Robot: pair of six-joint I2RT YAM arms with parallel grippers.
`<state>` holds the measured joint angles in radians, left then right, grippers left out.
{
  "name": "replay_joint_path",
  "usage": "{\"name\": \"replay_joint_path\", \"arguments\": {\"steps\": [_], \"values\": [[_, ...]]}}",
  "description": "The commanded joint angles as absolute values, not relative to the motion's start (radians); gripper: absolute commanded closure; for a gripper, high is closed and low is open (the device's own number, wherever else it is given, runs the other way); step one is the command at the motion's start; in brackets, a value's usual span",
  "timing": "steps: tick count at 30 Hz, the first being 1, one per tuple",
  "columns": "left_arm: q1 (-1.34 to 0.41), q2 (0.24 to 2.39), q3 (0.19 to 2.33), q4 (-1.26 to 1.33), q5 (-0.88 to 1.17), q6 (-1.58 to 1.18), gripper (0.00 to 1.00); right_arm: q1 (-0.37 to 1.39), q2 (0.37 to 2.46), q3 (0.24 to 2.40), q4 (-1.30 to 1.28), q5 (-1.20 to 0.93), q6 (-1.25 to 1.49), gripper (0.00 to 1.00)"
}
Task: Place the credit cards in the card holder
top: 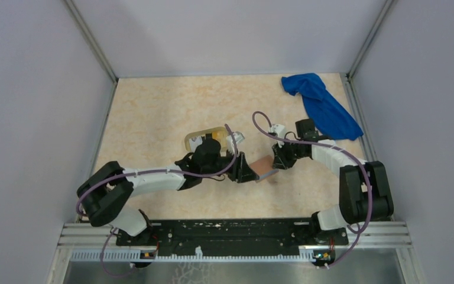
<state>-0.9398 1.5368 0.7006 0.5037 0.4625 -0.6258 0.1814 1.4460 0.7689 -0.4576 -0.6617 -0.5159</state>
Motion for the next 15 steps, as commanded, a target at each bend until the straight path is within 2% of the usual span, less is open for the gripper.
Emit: {"name": "replay_joint_path", "arguments": {"steps": [1, 5, 10, 15], "values": [[-0.935, 1.569, 0.755, 0.329, 0.161, -0.560, 0.50, 0.191, 1.404, 0.754, -0.479, -0.637, -0.639, 0.81], [-0.934, 1.698, 0.887, 0.224, 0.049, -0.544, 0.46, 0.192, 1.377, 0.705, -0.447, -0.671, -0.753, 0.79], [-0.934, 1.783, 0.939, 0.247, 0.013, -0.521, 0.42, 0.195, 1.360, 0.671, -0.434, -0.697, -0.867, 0.76], [-0.934, 1.860, 1.046, 0.157, 0.009, -0.506, 0.42, 0.203, 1.363, 0.667, -0.441, -0.700, -0.937, 0.75]]}}
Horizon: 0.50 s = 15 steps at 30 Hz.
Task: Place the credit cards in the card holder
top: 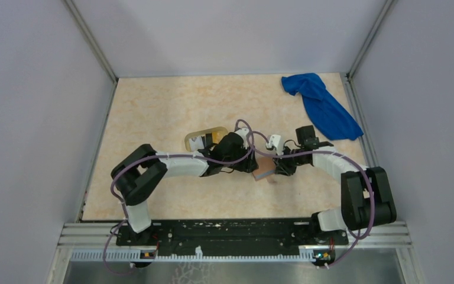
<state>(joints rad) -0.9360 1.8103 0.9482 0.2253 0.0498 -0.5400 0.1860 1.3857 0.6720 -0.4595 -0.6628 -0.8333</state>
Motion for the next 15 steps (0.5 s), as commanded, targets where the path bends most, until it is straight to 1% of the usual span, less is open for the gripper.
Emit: {"name": "replay_joint_path", "arguments": {"steps": [1, 8, 11, 15], "values": [[-0.934, 1.876, 1.069, 0.134, 0.010, -0.503, 0.42, 0.203, 1.362, 0.667, -0.441, -0.701, -0.942, 0.75], [-0.934, 1.949, 1.153, 0.006, 0.027, -0.520, 0.43, 0.203, 1.351, 0.670, -0.451, -0.716, -0.976, 0.74], [-0.934, 1.976, 1.190, -0.081, 0.032, -0.536, 0.46, 0.203, 1.327, 0.675, -0.464, -0.743, -1.001, 0.73], [-0.934, 1.959, 1.155, -0.059, 0.039, -0.557, 0.52, 0.204, 1.255, 0.687, -0.513, -0.817, -1.082, 0.68]]}}
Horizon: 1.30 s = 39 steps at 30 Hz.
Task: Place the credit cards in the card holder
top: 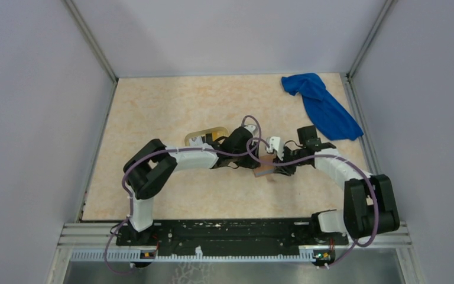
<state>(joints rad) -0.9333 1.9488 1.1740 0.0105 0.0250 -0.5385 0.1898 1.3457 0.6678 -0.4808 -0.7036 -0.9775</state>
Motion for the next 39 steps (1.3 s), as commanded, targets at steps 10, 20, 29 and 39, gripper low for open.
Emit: {"name": "replay_joint_path", "arguments": {"steps": [10, 20, 29, 39], "values": [[-0.934, 1.943, 1.125, -0.041, 0.053, -0.573, 0.60, 0.203, 1.201, 0.690, -0.914, -0.860, -1.793, 0.47], [-0.934, 1.947, 1.084, -0.008, 0.078, -0.594, 0.63, 0.204, 1.198, 0.601, -0.778, -0.844, -1.823, 0.58], [-0.934, 1.936, 1.061, 0.032, 0.092, -0.586, 0.64, 0.213, 1.194, 0.575, -0.725, -0.860, -1.797, 0.69], [-0.934, 1.886, 1.036, 0.101, 0.151, -0.543, 0.60, 0.235, 1.163, 0.581, -0.699, -0.840, -1.779, 0.97]]}}
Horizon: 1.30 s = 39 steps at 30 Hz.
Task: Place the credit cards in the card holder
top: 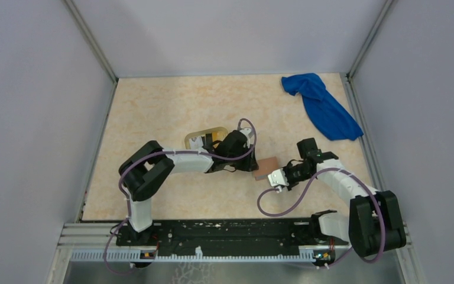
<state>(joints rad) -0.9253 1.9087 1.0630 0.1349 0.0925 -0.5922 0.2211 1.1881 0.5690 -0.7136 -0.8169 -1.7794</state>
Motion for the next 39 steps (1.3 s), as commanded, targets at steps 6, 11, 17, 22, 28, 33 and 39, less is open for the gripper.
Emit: {"name": "replay_joint_path", "arguments": {"steps": [6, 11, 17, 22, 28, 33, 39], "values": [[-0.934, 1.897, 1.086, 0.044, 0.196, -0.493, 0.59, 0.234, 1.110, 0.587, -0.711, -0.741, -1.763, 0.99], [-0.934, 1.893, 1.040, 0.098, 0.259, -0.554, 0.64, 0.222, 1.065, 0.591, -0.695, -0.668, -1.744, 0.99], [-0.936, 1.852, 0.927, 0.287, 0.314, -0.696, 0.67, 0.191, 1.060, 0.575, -0.570, -0.599, -1.727, 0.99], [-0.945, 1.858, 0.875, 0.418, 0.315, -0.790, 0.68, 0.182, 1.069, 0.571, -0.422, -0.572, -1.630, 0.95], [-0.946, 1.884, 0.865, 0.507, 0.321, -0.827, 0.68, 0.120, 1.022, 0.633, -0.510, -0.660, -1.437, 0.71], [-0.948, 1.810, 0.789, 0.544, 0.315, -0.794, 0.68, 0.047, 0.959, 0.672, -0.493, -0.806, -1.058, 0.48], [-0.948, 1.619, 0.661, 0.524, 0.349, -0.725, 0.67, 0.046, 1.074, 0.757, -0.410, -0.892, -0.451, 0.51]]}}
